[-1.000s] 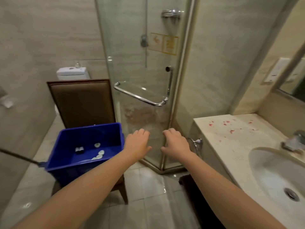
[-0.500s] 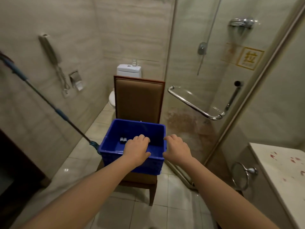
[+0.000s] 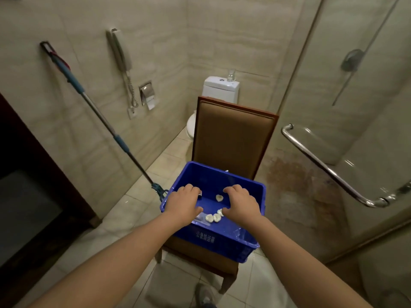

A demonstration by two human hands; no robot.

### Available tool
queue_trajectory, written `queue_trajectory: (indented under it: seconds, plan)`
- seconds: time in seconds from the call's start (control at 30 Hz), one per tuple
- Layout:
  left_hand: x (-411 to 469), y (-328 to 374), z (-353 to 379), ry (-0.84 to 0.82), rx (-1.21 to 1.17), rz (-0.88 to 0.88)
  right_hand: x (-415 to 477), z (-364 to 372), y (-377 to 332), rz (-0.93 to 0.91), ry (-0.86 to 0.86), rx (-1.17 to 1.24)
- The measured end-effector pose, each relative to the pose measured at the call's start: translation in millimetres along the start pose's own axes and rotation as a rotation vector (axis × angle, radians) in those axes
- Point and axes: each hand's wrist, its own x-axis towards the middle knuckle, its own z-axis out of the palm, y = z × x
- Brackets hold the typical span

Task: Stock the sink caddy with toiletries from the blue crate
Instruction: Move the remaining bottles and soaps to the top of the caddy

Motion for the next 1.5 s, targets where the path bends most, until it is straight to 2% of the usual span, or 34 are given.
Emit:
queue_trajectory:
  seconds: [0.4,0.77,1.1,1.33,1.5]
  plan:
    - [145.0,-48.8,69.1,-0.182,-0.096,-0.186,170.2,57.5,40.0,-0.025,-0.27,0.038]
    - [234.6,-85.8,166.7,-0.379,-0.151,-0.332,280.8,144.3,65.8,-0.025,-0.458,0.067]
    - [291.0,-116.5,258.4,-0.407,-0.238,-0.386,354.3,233.2,73.2,-0.008,-0.51,0.133]
    - [311.7,-128.9,305.7,-0.356,-0.298,-0.419,388.2,275.8,80.6,0.015,-0.527,0.184]
    - [320.6,-136.5,326.7,-0.332,-0.327,-0.428,398.3,295.4,82.5,-0.033,-0.564,0.26]
